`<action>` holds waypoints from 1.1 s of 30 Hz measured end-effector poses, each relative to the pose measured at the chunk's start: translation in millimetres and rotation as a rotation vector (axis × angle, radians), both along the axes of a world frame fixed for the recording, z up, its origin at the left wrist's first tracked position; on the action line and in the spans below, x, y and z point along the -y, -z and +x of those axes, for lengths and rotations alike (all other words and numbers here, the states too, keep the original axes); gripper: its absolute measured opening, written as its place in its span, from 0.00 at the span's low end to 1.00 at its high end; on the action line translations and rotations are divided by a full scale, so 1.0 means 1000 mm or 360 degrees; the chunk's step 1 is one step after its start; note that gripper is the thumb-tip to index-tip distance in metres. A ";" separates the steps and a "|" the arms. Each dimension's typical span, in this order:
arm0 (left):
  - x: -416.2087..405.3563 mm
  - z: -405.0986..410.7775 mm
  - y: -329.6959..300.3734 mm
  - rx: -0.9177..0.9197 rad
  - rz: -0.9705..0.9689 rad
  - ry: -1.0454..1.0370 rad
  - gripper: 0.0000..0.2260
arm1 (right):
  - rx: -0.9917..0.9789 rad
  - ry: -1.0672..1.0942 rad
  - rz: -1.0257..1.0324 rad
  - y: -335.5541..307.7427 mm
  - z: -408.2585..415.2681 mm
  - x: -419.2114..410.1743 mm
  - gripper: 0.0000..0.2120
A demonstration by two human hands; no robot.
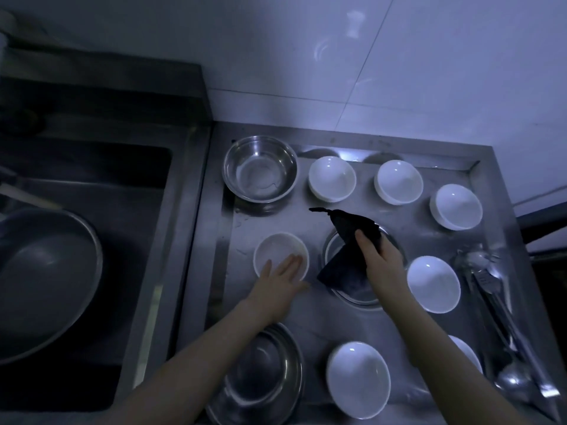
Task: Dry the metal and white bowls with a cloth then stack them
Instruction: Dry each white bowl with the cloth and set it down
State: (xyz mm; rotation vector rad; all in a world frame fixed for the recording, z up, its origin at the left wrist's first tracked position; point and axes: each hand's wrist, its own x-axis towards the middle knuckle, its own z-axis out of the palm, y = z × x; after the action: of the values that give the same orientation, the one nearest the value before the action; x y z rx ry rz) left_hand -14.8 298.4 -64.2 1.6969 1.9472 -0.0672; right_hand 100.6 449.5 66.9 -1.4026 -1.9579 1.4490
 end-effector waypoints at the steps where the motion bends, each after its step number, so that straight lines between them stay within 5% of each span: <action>1: -0.001 -0.002 -0.004 0.0091 -0.0068 -0.0055 0.26 | 0.0005 -0.0010 -0.0008 0.001 -0.002 -0.003 0.10; 3: -0.005 -0.009 -0.019 0.0336 -0.0023 -0.0178 0.23 | 0.0026 -0.0027 -0.0026 0.001 -0.007 -0.010 0.07; 6: -0.013 -0.032 -0.039 0.0805 0.0436 -0.0749 0.18 | 0.0008 -0.0063 -0.0018 0.000 -0.017 -0.019 0.07; 10: -0.029 -0.083 -0.048 0.0559 0.0886 -0.1686 0.17 | -0.0039 -0.0089 -0.0050 -0.005 -0.038 -0.031 0.10; 13: -0.049 -0.116 -0.044 0.0632 0.0923 -0.2084 0.24 | -0.0067 -0.0104 -0.0059 -0.005 -0.057 -0.039 0.10; 19: -0.081 -0.147 -0.027 0.0858 0.0804 -0.2432 0.40 | -0.0150 -0.0074 -0.0158 0.007 -0.087 -0.049 0.06; 25: -0.089 -0.156 -0.012 0.0778 0.0927 -0.2243 0.31 | -0.0154 -0.0048 -0.0149 0.013 -0.102 -0.052 0.09; 33: -0.063 -0.146 -0.056 0.1084 0.0933 -0.2129 0.36 | -0.0254 -0.0054 -0.0066 -0.022 -0.087 -0.042 0.05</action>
State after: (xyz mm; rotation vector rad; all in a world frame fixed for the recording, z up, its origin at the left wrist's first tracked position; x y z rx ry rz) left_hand -160.4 361.5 -8.6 0.2253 2.1729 1.4350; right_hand 13.5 491.8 89.3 -1.2344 -1.8711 1.5734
